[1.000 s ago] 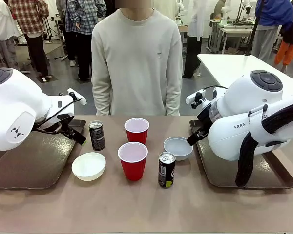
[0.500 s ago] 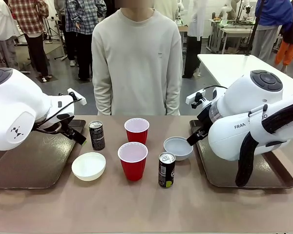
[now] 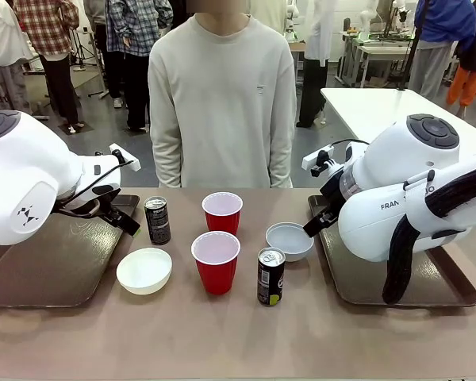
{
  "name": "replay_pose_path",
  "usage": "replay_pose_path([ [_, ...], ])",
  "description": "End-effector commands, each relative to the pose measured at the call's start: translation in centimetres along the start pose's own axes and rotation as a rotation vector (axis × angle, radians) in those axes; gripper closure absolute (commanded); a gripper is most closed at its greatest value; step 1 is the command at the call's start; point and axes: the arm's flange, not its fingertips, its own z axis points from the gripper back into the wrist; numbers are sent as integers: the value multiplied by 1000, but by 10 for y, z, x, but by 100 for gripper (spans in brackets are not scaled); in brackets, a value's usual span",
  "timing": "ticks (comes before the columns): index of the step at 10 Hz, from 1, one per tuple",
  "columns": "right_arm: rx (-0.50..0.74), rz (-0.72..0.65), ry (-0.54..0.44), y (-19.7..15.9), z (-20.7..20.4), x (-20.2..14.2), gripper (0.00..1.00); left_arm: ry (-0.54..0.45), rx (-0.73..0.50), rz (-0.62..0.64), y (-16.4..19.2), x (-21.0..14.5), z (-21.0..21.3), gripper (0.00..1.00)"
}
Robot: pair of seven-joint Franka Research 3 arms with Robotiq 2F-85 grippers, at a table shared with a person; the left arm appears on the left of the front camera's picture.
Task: Prepare tableware on both trays.
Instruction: Pick up a Picnic Bowl from the table and place it on a Handle tray.
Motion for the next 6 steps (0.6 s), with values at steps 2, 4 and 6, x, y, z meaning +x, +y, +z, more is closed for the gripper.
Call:
replay_pose_path([
  [2, 0, 0, 0, 0, 0, 0, 0, 0, 0, 0, 0, 0, 0, 0],
  [4, 0, 0, 0, 0, 0, 0, 0, 0, 0, 0, 0, 0, 0, 0],
  [6, 35, 56, 18, 25, 92, -11, 0, -70, 48, -35, -6, -22, 83, 0],
])
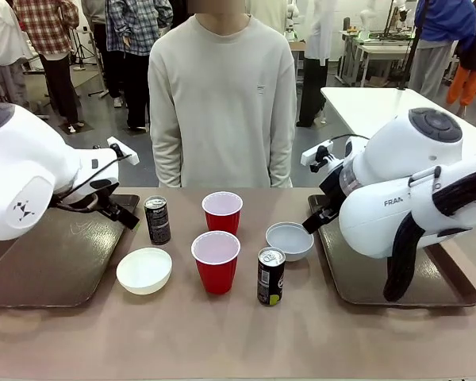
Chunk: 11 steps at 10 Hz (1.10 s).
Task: Prepare tableware on both trays.
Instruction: Pick up a Picnic Bowl from the table and place it on a Handle tray.
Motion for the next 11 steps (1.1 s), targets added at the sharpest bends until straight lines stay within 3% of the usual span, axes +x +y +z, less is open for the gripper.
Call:
replay_pose_path([
  [1, 98, -6, 20, 25, 98, -39, 0, 25, 39, -72, -11, -49, 79, 0],
  [3, 128, -10, 133, 48, 140, -93, 0, 192, -99, -128, -29, -96, 95, 0],
  [4, 184, -18, 226, 60, 139, -117, 0, 243, -158, -162, -35, -109, 98, 0],
  [5, 174, 12, 292, 70, 136, -129, 0, 274, -139, -151, -42, -118, 102, 0],
  [6, -84, 53, 266, 60, 132, -112, 0, 234, 47, 7, -43, -107, 113, 0],
  [7, 161, 15, 223, 43, 159, -38, 0, 259, -119, -137, -19, -21, 97, 0],
  [9, 87, 30, 268, 46, 170, -46, 0, 272, -84, -92, -22, -24, 114, 0],
  [10, 242, -78, 295, 28, 151, -50, 0, 252, -239, -87, -9, -28, 100, 0],
  [11, 385, -154, 262, 5, 154, -67, 0, 219, -384, -44, 13, -42, 99, 0],
])
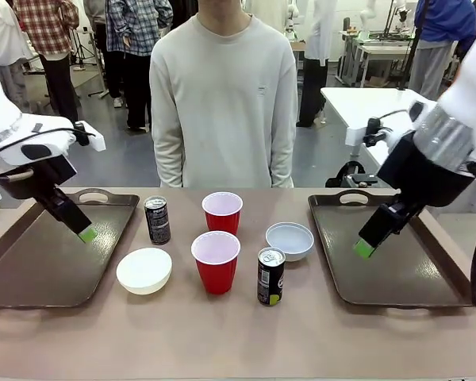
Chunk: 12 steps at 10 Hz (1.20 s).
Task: Prepare tableware on both trays.
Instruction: Pick up a Picnic Bowl from the table and place it on a Handle tray.
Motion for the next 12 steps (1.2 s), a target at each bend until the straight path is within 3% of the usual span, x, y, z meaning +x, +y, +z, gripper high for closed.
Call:
replay_pose_path([
  [1, 320, -130, -67, -49, 3, -30, 0, -95, -284, 13, 41, -28, -1, 0],
  [3, 617, -232, -223, -94, 13, -75, 0, -259, -509, 18, 76, -65, 1, 0],
  [5, 729, -406, -356, -120, 17, -108, 0, -319, -664, 145, 111, -91, -8, 0],
  [6, 712, -498, -407, -124, 17, -118, 0, -338, -735, 244, 125, -101, -17, 0],
  [8, 664, -544, -401, -125, 17, -130, 0, -388, -841, 411, 144, -129, -19, 0],
  [10, 647, -539, -370, -127, 15, -131, 0, -438, -841, 505, 147, -152, -9, 0],
  [12, 613, -530, -322, -120, 8, -120, 0, -467, -778, 587, 132, -152, 3, 0],
])
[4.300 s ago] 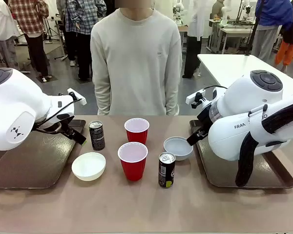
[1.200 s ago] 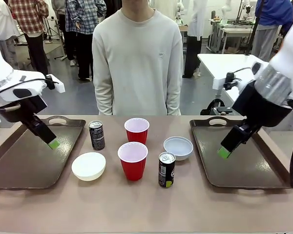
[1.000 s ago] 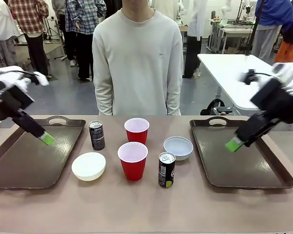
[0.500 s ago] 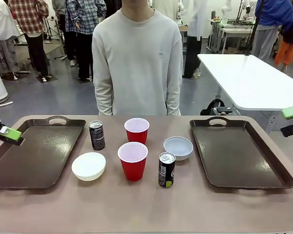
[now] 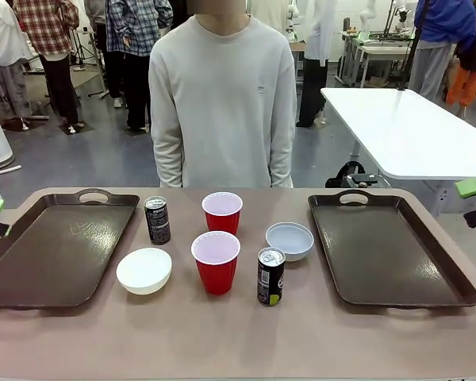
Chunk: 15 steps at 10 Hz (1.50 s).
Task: Prepare tableware on both trays.
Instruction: Pick up a Picnic Bowl from the table and place it on a Handle tray.
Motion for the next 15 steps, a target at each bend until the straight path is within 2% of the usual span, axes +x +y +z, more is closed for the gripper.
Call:
replay_pose_path([
  [1, -18, 8, 31, 3, -44, -25, 0, -51, 64, 18, -29, -8, -13, 0],
  [3, -66, 21, 24, 9, -52, -21, 0, -31, 184, -31, -43, -7, -11, 0],
  [4, -163, 75, 24, 12, -57, -21, 0, -31, 322, -51, -49, -9, -6, 0],
  [5, -53, 30, 53, 14, -20, 6, 0, -31, 108, -18, -30, 15, 6, 0],
  [15, -53, 30, 53, 14, -20, 6, 0, -31, 108, -18, -30, 15, 6, 0],
])
